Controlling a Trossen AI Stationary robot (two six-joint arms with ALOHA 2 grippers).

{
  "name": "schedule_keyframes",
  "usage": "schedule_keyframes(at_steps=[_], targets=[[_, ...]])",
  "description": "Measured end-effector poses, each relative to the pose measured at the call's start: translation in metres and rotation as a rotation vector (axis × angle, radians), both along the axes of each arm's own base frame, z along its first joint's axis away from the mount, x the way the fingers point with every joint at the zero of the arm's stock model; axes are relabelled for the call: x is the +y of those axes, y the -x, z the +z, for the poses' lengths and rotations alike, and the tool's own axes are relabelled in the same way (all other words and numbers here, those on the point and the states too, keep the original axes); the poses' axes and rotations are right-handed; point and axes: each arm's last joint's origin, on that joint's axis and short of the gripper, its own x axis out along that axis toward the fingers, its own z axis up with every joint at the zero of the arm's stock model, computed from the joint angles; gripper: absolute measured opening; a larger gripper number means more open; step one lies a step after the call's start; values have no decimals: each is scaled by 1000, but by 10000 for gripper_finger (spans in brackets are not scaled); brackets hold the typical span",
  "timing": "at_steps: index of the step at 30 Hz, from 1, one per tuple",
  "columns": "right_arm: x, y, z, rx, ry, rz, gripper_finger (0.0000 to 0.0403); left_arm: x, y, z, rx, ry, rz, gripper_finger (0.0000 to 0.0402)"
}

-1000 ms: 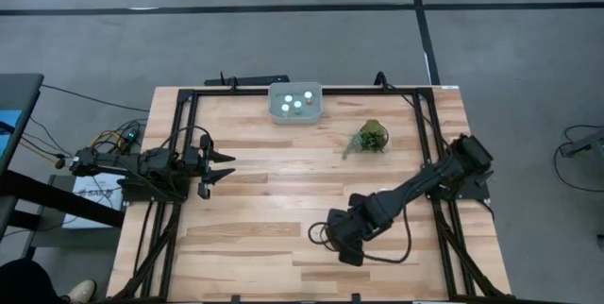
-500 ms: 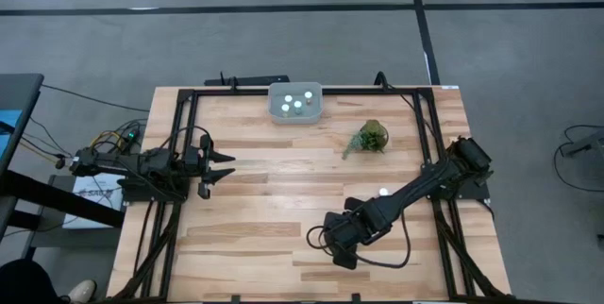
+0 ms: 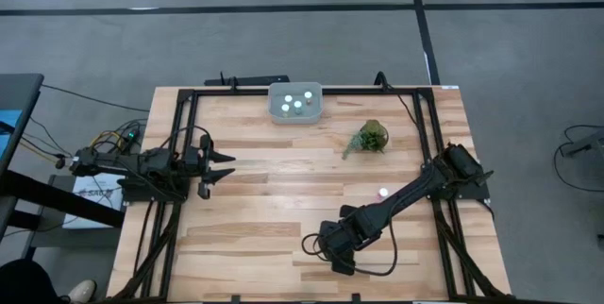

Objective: Pick and place pill bottles into a basket
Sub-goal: Put the blue medicine bottle in the gray bin

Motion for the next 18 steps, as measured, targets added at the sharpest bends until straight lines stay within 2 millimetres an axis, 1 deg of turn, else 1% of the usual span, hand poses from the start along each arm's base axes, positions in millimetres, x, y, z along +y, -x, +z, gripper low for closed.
schedule_keyframes(at_steps=[1,3,5,11,13,18], targets=[[0,0,-2,10,6,5,177,0,0,0,4,0,0,146],[2,-5,-6,-11,-18,7,177,0,0,0,6,-6,0,146],[-1,-2,-11,36,0,6,177,0,-1,-1,10,-7,1,146],[-1,-4,-8,25,-13,-13,177,0,-2,-2,30,-11,-9,146],[-3,-5,-6,32,-39,-61,177,-1,-2,-2,29,-8,-11,146],[-10,-10,-5,74,-105,-267,177,-1,-2,-3,32,-11,-20,146]])
